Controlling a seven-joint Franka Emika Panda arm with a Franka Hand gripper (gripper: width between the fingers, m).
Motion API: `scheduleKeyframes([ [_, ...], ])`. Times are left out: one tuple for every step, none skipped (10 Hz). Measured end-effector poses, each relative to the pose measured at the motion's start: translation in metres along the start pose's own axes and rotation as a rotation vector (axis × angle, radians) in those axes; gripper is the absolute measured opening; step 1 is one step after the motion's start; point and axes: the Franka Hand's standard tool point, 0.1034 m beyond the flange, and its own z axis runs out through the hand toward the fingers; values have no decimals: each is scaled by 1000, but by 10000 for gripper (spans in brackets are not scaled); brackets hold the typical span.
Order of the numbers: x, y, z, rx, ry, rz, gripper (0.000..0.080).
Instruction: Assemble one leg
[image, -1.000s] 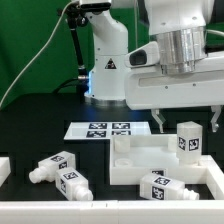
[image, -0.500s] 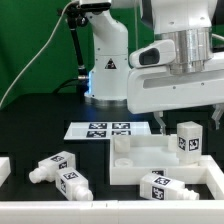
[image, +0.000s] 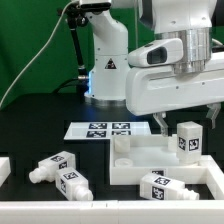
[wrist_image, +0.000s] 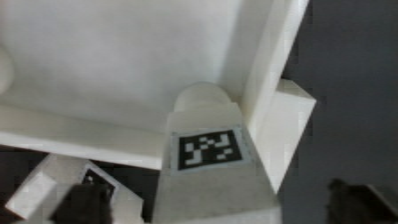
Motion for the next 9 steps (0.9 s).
scheduleKeyframes([
  [0,0,0,0,0,0,437],
  [0,0,0,0,0,0,437],
  [0,0,0,1,0,17,280],
  [0,0,0,1,0,32,281],
  [0,0,0,1,0,44,281],
  [0,0,0,2,1,95,281],
  [0,0,0,3,1,173,281],
  [0,0,0,4,4,305,281],
  [0,0,0,3,6,415,281],
])
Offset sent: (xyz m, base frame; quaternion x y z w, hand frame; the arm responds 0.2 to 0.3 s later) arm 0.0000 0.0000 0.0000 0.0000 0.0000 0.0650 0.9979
